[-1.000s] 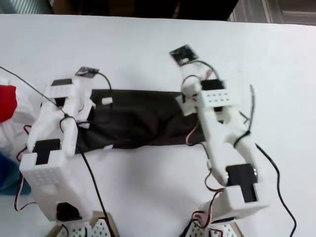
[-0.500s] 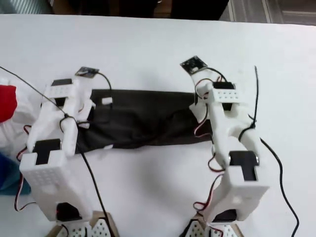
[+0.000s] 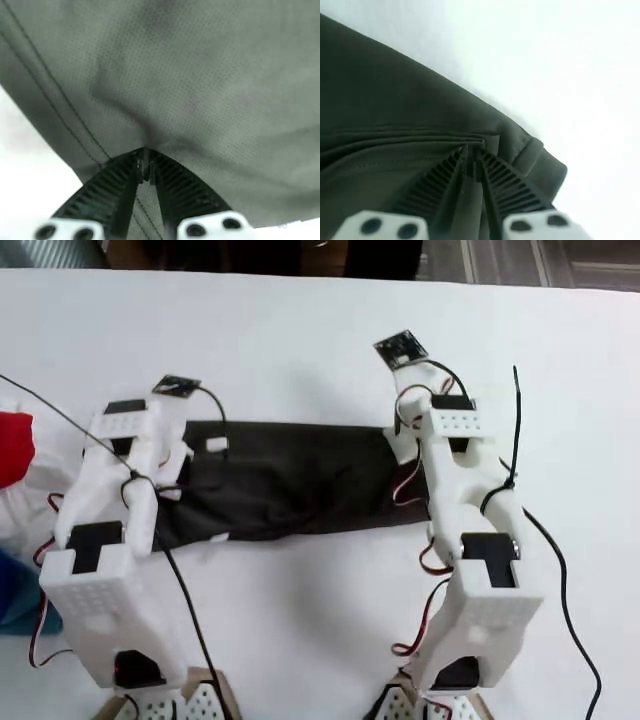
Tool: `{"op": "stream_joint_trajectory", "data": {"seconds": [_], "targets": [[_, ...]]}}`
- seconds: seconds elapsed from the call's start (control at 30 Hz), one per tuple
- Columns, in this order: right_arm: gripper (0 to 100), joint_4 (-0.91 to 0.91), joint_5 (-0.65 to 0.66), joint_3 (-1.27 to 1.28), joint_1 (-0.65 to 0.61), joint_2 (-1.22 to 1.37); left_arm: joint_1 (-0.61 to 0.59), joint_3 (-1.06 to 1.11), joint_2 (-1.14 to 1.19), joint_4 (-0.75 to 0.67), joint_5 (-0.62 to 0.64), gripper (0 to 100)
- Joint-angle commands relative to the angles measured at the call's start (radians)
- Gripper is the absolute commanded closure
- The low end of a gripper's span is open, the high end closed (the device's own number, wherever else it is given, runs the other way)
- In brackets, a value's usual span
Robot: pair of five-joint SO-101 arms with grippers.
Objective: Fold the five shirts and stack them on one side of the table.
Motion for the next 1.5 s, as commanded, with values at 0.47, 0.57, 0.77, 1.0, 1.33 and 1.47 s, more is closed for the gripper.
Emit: {"op": "stream_joint_trajectory", "data": {"seconds": [0.47, 0.57, 0.77, 1.0, 1.33, 1.47], "targets": [[97.8, 0.334, -0.003, 0.017, -0.128, -0.325, 0.008, -0.03, 0.012, 0.0, -0.008, 98], [97.8, 0.291, -0.003, 0.129, -0.219, -0.321, 0.008, -0.03, 0.012, 0.0, -0.008, 98], [97.8, 0.074, -0.009, 0.276, -0.318, -0.308, 0.008, -0.03, 0.012, 0.0, -0.008, 98], [97.8, 0.008, -0.012, 0.239, -0.337, -0.143, 0.008, -0.03, 0.012, 0.0, -0.008, 98], [97.8, 0.145, -0.012, 0.097, -0.302, -0.12, 0.008, -0.03, 0.012, 0.0, -0.008, 98], [97.8, 0.191, -0.009, 0.095, -0.24, -0.257, 0.008, -0.03, 0.012, 0.0, -0.008, 98]]}}
